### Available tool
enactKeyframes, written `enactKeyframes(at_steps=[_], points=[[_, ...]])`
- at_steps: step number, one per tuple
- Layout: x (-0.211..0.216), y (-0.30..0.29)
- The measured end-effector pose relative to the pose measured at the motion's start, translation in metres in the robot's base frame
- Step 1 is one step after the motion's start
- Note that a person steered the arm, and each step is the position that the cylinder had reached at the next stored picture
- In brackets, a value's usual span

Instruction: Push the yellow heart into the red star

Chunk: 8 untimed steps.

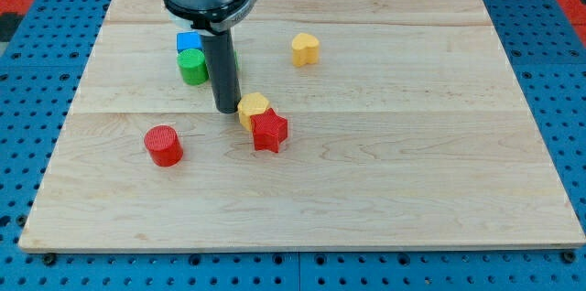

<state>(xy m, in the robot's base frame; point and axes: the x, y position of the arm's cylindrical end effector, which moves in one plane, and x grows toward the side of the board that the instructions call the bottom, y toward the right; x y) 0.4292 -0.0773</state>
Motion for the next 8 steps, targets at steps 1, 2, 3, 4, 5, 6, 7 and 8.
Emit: enactKeyframes(at_steps=[1, 2, 3, 4, 5, 6, 7, 8], points=[[-0.023, 0.075], [-0.054, 0.149], [-0.113, 0.161], [-0.148, 0.114], [-0.096, 0.089], [-0.047, 0.076], [-0.046, 0.073], [-0.046, 0.073]])
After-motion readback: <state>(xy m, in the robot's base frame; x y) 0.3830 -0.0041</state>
